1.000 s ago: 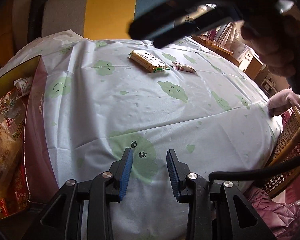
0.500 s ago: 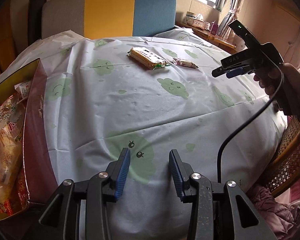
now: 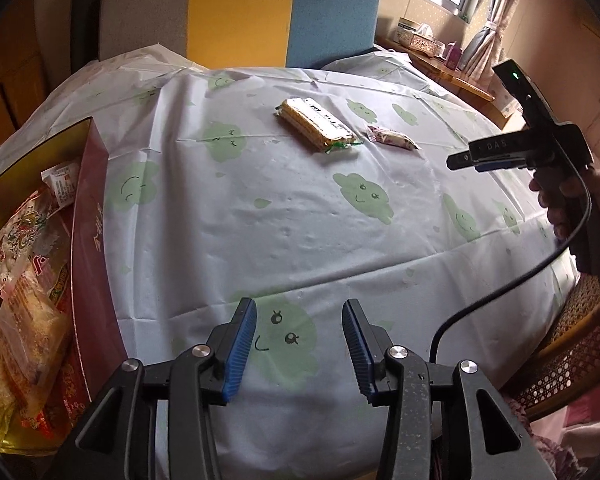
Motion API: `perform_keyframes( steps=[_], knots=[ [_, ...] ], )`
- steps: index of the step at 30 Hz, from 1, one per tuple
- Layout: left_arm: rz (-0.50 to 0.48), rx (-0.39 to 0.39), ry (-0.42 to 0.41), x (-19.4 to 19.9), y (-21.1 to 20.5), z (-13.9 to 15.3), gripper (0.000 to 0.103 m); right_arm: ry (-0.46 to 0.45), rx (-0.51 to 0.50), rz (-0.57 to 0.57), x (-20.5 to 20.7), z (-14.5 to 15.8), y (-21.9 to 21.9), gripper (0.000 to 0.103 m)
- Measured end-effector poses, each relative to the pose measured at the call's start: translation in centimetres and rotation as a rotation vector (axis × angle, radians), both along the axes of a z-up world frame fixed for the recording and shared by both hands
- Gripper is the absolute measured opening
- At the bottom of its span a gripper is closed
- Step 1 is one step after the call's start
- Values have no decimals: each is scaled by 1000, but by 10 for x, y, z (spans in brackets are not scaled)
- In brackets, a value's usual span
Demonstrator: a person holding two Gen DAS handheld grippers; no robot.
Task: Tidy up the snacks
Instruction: 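Move the right gripper back over the cloth while the left reaches the saltine cracker pack, then grasp the saltine cracker pack with the left gripper and lift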
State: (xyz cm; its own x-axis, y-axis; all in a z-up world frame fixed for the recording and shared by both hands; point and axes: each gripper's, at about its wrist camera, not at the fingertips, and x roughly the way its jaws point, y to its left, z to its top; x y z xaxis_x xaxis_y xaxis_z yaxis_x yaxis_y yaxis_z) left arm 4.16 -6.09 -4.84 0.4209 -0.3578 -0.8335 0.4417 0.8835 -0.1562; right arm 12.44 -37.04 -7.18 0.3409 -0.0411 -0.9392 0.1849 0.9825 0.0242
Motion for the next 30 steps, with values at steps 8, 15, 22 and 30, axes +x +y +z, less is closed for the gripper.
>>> perform_keyframes(
  steps=[8, 15, 22, 30],
  knots=[
    [83, -30, 28, 36, -19, 14, 46, -22, 4, 21, -6, 7, 2, 62],
    [137, -3, 37, 80, -47, 16, 46, -28, -4, 6, -6, 8, -1, 62],
    [202, -20, 83, 125, -75, 12, 56, -33, 4, -3, -4, 10, -3, 62],
    [212, -1, 102, 156, -112, 5, 61, -54, 32, -10, -2, 14, -6, 62]
  ],
)
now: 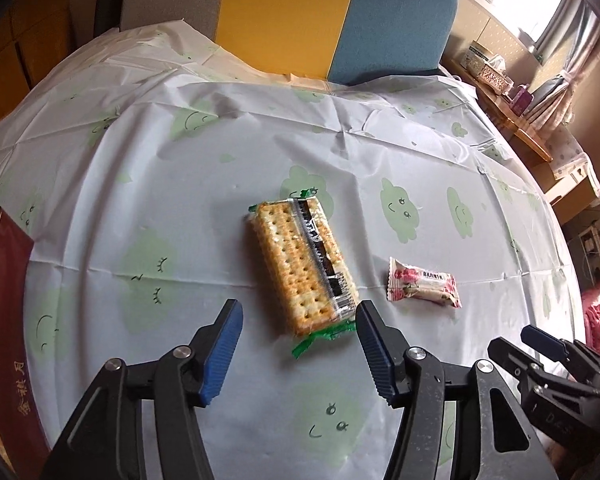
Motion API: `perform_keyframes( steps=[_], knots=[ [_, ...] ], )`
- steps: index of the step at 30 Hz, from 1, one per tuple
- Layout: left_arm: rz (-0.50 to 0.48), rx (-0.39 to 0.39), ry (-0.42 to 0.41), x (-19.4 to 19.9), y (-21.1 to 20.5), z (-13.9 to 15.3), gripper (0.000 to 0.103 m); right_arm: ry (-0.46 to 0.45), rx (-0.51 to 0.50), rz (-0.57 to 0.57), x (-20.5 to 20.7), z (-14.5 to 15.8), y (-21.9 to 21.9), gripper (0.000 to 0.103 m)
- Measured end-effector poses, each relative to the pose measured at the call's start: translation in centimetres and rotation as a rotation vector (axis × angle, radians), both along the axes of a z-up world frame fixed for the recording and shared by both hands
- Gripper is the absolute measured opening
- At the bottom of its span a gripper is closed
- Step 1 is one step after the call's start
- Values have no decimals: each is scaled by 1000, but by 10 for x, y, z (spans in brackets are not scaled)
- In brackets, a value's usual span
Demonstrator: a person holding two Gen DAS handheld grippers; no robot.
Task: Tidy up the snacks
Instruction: 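Grasp the saltine cracker pack with the left gripper and lift, then hold the cracker pack with the left gripper while the right grasps the pink rose-print snack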
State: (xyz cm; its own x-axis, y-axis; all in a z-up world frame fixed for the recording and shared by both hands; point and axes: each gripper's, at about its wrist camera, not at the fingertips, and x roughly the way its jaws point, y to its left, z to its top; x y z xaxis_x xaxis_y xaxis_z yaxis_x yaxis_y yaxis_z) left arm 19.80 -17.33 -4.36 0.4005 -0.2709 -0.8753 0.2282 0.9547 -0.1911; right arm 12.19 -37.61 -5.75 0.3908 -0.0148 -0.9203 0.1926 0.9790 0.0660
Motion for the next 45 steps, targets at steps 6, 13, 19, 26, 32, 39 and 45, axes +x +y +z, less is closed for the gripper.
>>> perform_keyframes(
  steps=[6, 13, 19, 26, 32, 39, 45],
  knots=[
    [2, 67, -11, 19, -22, -10, 68, -15, 32, -9, -1, 3, -3, 62],
    [1, 116, -45, 28, -31, -25, 55, -26, 52, -11, 0, 6, -3, 62],
    [-99, 125, -104, 0, -16, -19, 49, -31, 52, -14, -1, 7, -4, 62],
    [-148, 132, -96, -51, 31, -20, 50, -13, 36, -7, 0, 3, -3, 62],
    [-116, 100, -133, -85, 58, -24, 50, 10, 10, -8, -1, -2, -3, 62],
    [-117, 133, -216, -94, 54, -33, 51, 12, -8, -25, -4, -3, -6, 62],
    [-110, 119, -269, -98, 57, -36, 51, 20, -14, -26, -3, -6, -5, 62]
  ],
)
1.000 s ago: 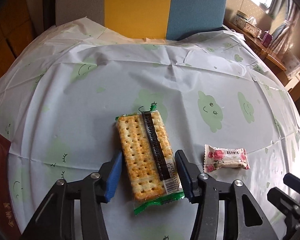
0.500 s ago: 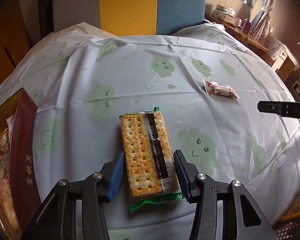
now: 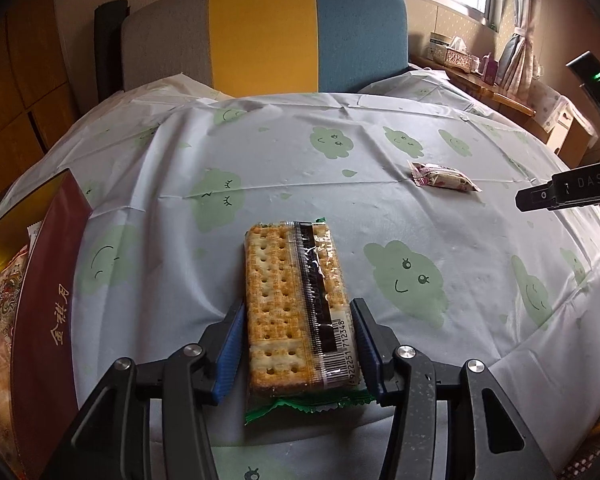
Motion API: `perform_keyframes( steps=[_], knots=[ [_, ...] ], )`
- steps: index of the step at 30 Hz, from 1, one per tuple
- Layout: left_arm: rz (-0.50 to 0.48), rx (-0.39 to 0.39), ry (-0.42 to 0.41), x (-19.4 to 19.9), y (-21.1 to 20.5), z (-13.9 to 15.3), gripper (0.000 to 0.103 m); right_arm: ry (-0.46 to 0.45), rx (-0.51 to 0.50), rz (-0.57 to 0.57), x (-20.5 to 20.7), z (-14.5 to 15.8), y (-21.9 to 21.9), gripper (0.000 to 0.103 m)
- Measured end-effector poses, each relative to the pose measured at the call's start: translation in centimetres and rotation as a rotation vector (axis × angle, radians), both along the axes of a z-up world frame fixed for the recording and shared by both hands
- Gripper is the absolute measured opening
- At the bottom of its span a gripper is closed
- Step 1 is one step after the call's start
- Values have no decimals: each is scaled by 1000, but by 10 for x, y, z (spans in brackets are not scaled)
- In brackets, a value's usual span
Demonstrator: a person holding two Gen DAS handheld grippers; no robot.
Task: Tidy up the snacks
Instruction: 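Hold the cracker pack with the left gripper while the right grasps the pink rose-print snack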
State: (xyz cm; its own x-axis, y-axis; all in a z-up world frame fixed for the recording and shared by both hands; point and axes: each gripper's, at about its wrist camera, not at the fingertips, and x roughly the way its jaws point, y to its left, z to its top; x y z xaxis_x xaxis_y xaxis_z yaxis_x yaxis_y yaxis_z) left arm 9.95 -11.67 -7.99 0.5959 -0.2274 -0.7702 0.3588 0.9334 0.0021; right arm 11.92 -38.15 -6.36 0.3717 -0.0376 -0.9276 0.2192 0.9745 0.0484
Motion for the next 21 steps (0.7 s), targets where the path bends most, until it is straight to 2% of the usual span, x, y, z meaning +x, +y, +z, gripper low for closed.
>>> perform_keyframes(
  steps=[7, 12, 21],
  knots=[
    [3, -28, -23, -3, 3, -1, 51, -40, 29, 56, 0, 4, 9, 62],
    [2, -43, -28, -4, 5, -2, 51, -30, 55, 104, 0, 4, 18, 62],
    [4, -53, -34, -6, 7, -2, 51, -18, 1, 241, 11, 12, 30, 62]
  ],
)
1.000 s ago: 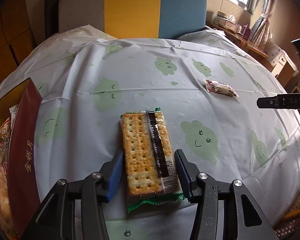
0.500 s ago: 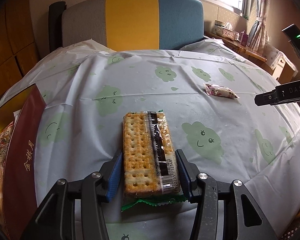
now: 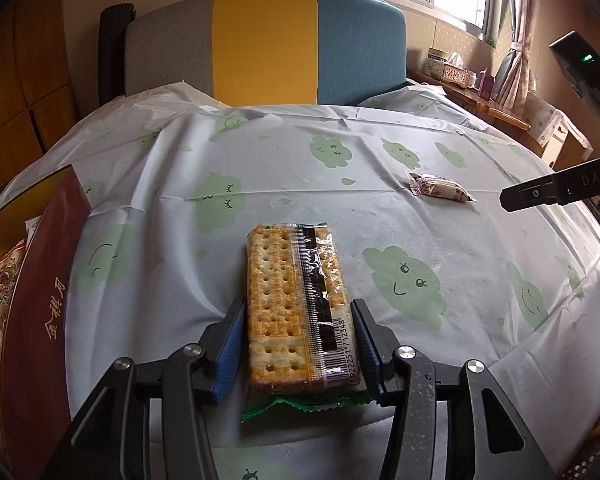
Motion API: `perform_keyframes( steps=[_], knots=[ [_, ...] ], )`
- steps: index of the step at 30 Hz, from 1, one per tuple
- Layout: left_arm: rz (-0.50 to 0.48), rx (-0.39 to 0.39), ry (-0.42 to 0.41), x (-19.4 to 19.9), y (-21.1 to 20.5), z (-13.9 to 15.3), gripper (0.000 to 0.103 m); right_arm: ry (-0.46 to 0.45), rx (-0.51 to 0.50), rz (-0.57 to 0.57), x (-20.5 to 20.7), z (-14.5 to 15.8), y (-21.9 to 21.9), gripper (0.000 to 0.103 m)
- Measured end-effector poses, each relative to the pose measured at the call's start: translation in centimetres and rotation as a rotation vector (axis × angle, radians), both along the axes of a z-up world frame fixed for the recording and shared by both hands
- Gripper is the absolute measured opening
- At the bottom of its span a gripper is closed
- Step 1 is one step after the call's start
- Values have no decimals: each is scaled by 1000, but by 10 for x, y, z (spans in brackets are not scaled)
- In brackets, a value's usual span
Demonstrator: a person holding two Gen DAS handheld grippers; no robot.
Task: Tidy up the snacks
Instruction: 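Hold the cracker pack with the left gripper while the right grasps the pink rose-print snack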
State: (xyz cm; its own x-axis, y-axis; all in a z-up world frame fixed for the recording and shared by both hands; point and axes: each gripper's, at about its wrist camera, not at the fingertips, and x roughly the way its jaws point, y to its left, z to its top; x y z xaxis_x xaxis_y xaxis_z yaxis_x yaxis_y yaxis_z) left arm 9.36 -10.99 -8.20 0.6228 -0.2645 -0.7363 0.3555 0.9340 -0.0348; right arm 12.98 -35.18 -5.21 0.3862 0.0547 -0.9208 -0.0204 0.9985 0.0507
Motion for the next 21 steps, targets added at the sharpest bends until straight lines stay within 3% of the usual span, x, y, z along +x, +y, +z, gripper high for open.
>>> perform_keyframes(
  steps=[12, 18, 20, 21],
  knots=[
    [1, 5, -2, 0, -1, 0, 51, -9, -64, 240, 56, -4, 26, 62],
    [1, 3, 0, 1, -1, 0, 51, 86, -98, 342, 86, -32, 42, 62],
    [0, -1, 0, 1, 0, 0, 51, 110, -87, 340, 88, -39, 39, 45],
    [1, -1, -1, 0, 0, 0, 51, 106, -58, 336, 85, -38, 38, 27]
  ],
)
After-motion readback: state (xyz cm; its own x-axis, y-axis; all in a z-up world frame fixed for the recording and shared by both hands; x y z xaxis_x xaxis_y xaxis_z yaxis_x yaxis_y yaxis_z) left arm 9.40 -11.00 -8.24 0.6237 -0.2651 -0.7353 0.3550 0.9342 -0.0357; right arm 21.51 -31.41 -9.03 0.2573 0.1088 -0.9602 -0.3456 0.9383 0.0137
